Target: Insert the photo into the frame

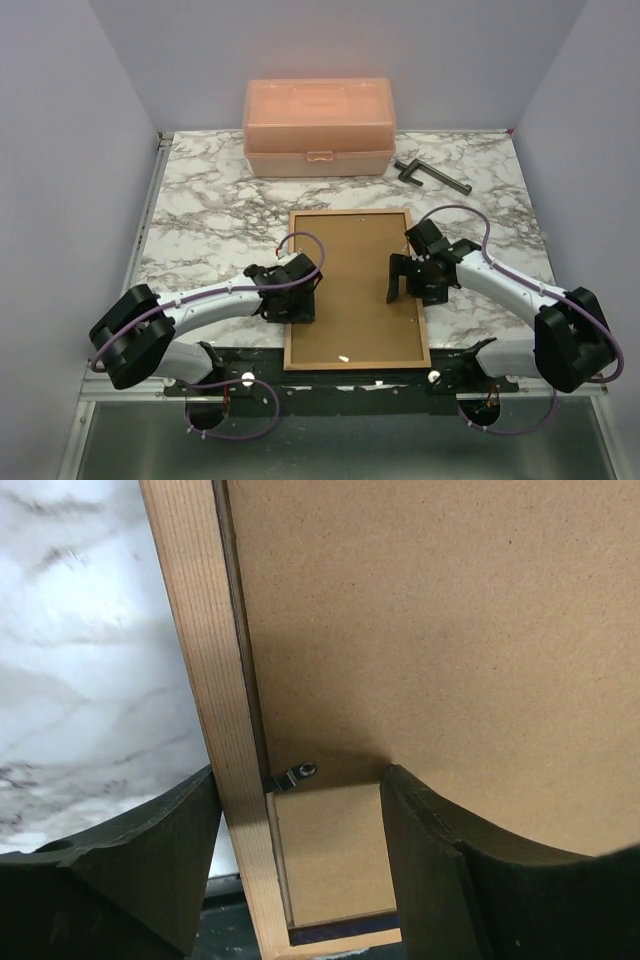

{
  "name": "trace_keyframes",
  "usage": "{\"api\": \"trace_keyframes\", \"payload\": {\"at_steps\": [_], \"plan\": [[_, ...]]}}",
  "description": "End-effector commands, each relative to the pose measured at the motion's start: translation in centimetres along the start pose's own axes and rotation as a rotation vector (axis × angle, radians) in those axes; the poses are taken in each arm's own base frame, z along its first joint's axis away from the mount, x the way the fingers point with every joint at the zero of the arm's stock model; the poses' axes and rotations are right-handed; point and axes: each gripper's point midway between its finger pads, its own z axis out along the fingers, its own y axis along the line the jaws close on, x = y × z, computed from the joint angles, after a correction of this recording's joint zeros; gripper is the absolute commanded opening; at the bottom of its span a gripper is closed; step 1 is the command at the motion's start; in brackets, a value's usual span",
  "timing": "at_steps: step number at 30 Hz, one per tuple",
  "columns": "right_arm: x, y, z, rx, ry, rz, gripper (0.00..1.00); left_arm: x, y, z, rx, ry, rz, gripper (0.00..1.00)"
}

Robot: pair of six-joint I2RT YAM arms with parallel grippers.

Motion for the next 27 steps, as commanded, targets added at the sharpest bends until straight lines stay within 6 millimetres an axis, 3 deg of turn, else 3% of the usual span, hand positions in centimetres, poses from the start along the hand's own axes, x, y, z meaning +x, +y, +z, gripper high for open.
{"api": "trace_keyframes", "payload": {"at_steps": [1, 5, 10, 21, 27], "plan": [[1.0, 2.9, -0.7, -0.15, 0.028, 0.034, 1.0, 3.1, -2.2, -0.1, 0.074, 0.082, -0.064, 0.64], [0.5, 1.7, -0.1, -0.074, 0.004, 0.038, 1.0, 2.8, -1.0, -0.1, -0.005, 0.07, -0.054, 0.71], [-1.8, 1.7, 0.0, -0.024, -0.045, 0.032, 1.0, 2.3, 0.0, -0.4, -0.067, 0.049, -0.048, 0.92], [-8.9, 0.4, 0.5, 0.089, -0.156, 0.031, 1.0, 2.4, 1.0, 0.3, -0.093, 0.051, -0.041, 0.93], [-11.6, -0.7, 2.4, 0.104, -0.156, 0.069, 1.0, 2.6, 1.4, 0.7, -0.09, 0.056, -0.048, 0.92]]}}
